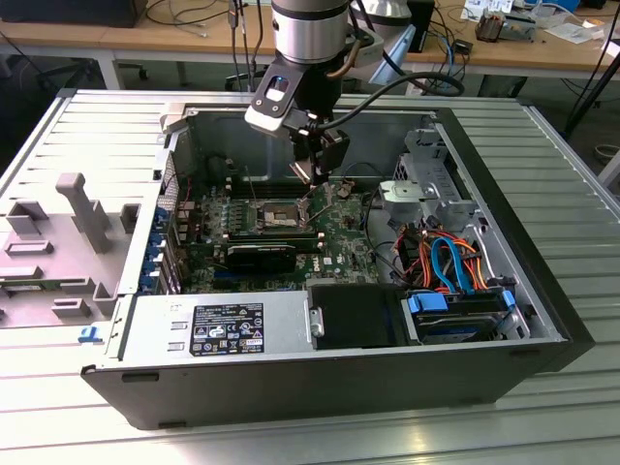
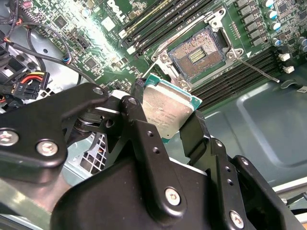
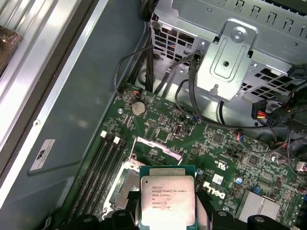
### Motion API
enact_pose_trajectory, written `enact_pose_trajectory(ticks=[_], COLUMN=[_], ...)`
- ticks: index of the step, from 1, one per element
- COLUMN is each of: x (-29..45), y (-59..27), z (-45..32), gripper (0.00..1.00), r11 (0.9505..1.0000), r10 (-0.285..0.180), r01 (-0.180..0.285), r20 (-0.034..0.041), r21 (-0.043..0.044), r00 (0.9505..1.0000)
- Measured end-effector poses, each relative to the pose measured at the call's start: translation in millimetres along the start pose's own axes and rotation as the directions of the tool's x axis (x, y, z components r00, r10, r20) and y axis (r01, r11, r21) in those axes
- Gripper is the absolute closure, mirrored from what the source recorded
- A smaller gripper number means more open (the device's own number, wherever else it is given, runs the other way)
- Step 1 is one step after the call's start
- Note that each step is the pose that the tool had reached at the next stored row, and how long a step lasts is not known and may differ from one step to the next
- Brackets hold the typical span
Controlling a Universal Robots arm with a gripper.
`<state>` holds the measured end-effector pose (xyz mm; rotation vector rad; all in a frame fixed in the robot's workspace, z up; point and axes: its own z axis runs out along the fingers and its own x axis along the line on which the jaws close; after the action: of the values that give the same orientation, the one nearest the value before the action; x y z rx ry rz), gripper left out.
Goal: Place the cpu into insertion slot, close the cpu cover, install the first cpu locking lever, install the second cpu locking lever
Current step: 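Place the cpu into insertion slot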
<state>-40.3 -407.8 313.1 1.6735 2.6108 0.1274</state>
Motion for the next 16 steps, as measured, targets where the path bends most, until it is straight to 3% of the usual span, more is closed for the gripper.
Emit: enact_pose_trajectory(ticks=[16], x=[0.0], y=[0.0], z=[0.0], gripper=[0.45], r11=[0.9997], r10=[0.023], r01=[-0.023], r20=[0.0020], r21=[-0.0003], r00=[0.9997])
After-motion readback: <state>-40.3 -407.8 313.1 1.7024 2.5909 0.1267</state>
